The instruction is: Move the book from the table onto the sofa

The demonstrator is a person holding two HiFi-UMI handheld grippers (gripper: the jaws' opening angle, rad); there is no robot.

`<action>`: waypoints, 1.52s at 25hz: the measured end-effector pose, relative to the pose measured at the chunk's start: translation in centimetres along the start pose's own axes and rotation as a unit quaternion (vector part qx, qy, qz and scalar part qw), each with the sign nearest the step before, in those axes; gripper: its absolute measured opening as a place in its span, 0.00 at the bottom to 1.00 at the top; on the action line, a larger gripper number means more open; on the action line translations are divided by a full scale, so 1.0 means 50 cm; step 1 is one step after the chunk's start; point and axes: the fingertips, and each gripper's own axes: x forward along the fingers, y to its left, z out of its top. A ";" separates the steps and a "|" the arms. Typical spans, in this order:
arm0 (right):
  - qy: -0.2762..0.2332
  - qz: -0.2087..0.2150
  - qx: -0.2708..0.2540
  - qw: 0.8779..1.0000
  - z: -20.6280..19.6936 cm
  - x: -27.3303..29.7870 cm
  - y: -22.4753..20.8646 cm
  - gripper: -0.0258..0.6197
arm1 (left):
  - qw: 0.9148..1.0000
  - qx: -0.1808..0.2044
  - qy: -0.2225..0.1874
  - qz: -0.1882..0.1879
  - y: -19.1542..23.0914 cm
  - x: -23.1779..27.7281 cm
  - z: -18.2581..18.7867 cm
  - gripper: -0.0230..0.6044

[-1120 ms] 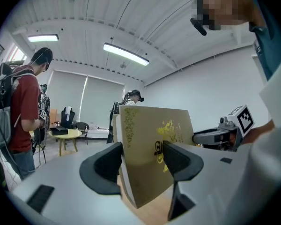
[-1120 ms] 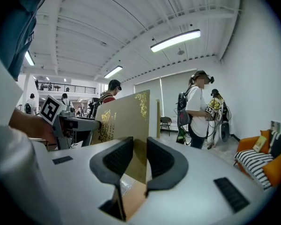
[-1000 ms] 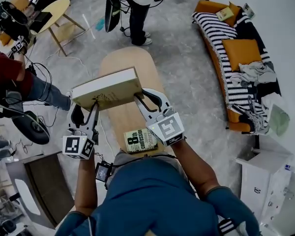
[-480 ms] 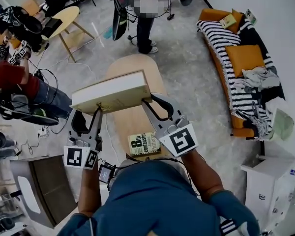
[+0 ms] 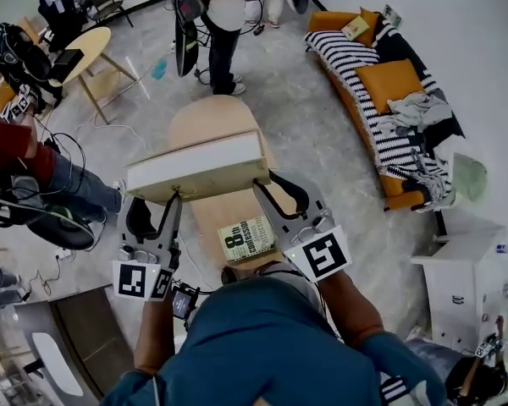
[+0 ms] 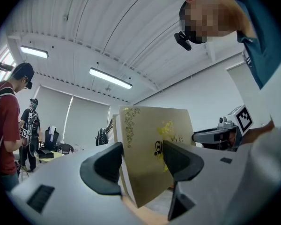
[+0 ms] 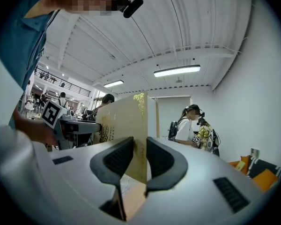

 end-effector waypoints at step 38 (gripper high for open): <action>0.010 -0.311 -0.020 0.950 0.089 -0.910 -0.094 0.18 | 0.946 -0.005 -0.024 -0.322 -0.844 -0.035 0.084 0.47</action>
